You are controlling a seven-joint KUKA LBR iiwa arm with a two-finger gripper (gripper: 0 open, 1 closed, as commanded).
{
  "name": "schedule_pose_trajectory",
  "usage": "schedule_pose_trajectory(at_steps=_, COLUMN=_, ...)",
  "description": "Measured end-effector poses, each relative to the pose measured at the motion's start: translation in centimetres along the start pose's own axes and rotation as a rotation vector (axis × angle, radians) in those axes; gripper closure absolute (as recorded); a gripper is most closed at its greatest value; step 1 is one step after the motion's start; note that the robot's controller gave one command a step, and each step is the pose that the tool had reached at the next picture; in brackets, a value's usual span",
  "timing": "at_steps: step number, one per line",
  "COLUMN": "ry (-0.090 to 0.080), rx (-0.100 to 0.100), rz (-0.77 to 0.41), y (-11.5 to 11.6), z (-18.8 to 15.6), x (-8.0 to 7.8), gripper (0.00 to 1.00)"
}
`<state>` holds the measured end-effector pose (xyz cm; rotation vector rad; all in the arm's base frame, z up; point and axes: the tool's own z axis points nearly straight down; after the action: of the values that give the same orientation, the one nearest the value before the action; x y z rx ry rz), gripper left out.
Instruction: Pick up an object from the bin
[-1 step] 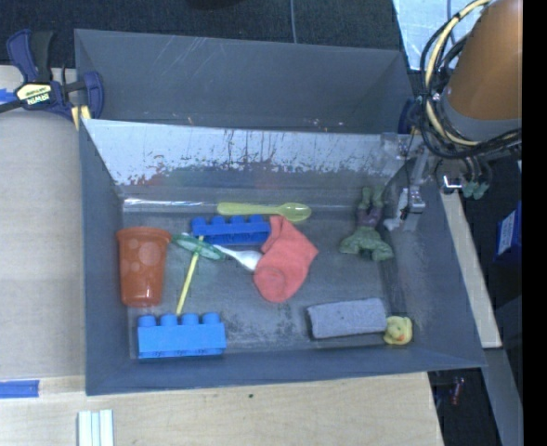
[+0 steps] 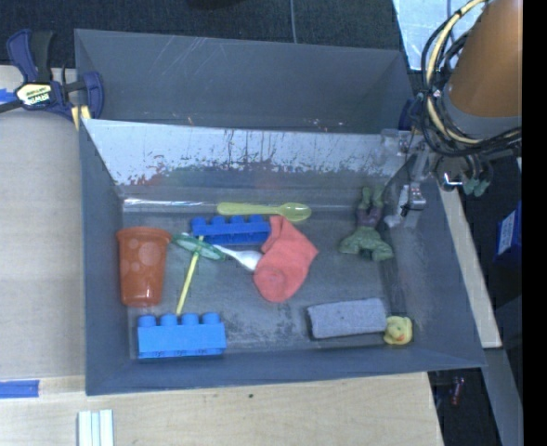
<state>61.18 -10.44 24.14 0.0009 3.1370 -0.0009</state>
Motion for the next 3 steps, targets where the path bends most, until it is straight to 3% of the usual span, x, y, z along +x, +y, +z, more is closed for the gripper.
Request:
schedule_pose_trajectory(at_steps=1, ry=-0.005, rx=0.000, rz=-0.067, y=7.4, z=7.5, x=-0.9, gripper=0.00)
schedule_pose_trajectory(at_steps=2, ry=-0.002, rx=-0.001, rz=-0.073, y=9.5, z=9.6, x=-0.7, gripper=0.00)
schedule_pose_trajectory(at_steps=3, ry=-0.002, rx=-0.002, rz=-0.173, y=12.1, z=16.9, x=5.0, gripper=1.00)
